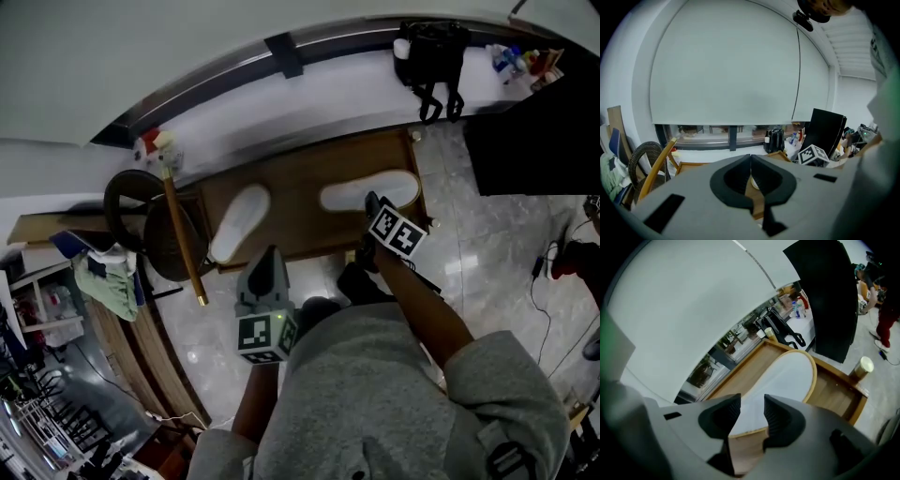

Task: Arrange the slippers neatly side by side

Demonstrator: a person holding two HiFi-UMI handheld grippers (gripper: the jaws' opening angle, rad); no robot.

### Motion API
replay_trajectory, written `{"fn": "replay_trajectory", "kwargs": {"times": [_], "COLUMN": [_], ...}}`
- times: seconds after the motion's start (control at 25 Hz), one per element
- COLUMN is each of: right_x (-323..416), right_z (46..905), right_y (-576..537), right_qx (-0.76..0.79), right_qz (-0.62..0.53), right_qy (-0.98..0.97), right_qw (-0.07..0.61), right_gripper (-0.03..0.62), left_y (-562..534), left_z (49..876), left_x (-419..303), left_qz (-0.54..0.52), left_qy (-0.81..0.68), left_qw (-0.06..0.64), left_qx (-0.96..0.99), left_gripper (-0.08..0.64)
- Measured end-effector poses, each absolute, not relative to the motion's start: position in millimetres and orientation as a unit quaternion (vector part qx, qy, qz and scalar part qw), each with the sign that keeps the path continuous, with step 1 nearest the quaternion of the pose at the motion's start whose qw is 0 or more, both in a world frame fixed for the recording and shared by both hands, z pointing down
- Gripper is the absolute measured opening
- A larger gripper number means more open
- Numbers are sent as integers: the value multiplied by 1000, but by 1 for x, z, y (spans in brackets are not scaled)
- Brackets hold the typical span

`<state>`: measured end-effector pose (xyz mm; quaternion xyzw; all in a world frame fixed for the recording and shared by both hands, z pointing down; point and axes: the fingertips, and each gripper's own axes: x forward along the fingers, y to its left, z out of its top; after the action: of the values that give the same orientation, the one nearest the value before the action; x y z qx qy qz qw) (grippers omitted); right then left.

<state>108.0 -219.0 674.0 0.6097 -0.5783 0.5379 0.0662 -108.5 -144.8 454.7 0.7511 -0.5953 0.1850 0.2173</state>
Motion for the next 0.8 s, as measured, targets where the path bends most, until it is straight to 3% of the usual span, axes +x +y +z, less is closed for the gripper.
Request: {"fn": "replay_trajectory", "kwargs": {"times": [0.4,0.8], "right_x": [113,119], "right_z": [695,698], "right_y": [-224,-228], "right_qx": [669,714], "right_qz": [518,521], "right_qy": [-520,-460], "right_qw": [113,88], "right_gripper": [143,141], "left_y": [-141,-131], "left_z": [457,447], "left_x": [-124,-139], "left_qz": [197,200], "left_qy": [-612,-632], "left_qw": [220,209], "left_qx": [734,719], "left_gripper": [15,15]}}
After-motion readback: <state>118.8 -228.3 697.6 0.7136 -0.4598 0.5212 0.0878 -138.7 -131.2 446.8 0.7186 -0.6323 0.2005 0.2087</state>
